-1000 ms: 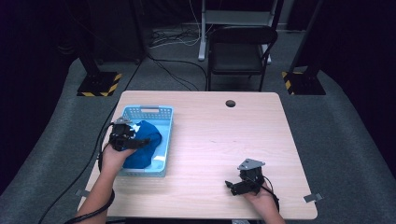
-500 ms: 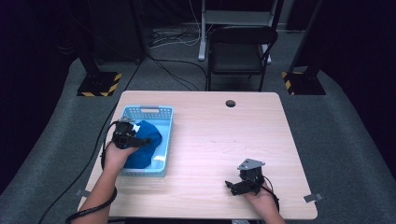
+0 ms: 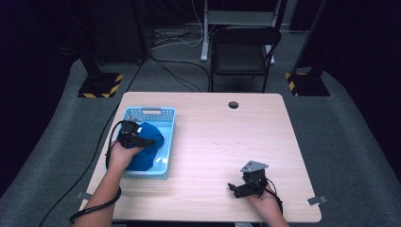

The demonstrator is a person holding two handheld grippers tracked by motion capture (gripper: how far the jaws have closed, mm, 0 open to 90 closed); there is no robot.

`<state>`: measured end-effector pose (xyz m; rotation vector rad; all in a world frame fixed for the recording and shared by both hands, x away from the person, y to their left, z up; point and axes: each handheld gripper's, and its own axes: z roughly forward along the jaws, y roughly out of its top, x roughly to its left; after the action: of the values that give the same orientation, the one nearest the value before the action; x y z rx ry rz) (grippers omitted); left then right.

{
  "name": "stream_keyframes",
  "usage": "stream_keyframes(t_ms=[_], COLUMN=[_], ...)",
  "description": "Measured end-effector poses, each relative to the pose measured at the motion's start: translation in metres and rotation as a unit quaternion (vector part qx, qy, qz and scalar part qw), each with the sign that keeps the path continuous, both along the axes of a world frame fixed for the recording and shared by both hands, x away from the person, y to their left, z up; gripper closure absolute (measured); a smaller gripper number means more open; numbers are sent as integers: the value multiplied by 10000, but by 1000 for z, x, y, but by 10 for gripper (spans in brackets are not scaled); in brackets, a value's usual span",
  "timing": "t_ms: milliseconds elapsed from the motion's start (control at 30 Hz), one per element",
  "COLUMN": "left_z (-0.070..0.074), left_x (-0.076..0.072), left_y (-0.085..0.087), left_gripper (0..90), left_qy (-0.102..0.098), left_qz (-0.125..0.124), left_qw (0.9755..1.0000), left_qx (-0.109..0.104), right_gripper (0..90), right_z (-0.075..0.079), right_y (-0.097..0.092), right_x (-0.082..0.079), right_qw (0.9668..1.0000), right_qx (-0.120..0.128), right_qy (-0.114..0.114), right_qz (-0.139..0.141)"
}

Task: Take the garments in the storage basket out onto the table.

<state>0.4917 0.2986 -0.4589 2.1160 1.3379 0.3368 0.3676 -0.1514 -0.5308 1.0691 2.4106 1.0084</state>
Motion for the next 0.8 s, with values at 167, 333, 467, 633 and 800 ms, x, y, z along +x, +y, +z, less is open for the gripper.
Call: stream_keyframes(t_ms=[167,333,467,633,800], left_z=[-4,-8,-11,-14,-17], left_x=[3,5,8,11,12], left_y=[-3,-2,-2,-2,-1], left_gripper=[123,128,135,157,198], left_qy=[107,259,366,534,655], left_qz=[3,19,37,41,95], left_qw=[9998,9995,9991,9982,9975], left_qx=[148,168,229,262,244], right_gripper=[0,0,0,0,0], right_z=[0,0,0,0,0], right_y=[0,0,0,0,0], right_x=[0,0,0,0,0], right_qw=[10000,10000,10000,10000,10000], right_qx=[0,1,1,0,1], right_qy=[2,1,1,0,1], right_qz=[1,1,0,1,1])
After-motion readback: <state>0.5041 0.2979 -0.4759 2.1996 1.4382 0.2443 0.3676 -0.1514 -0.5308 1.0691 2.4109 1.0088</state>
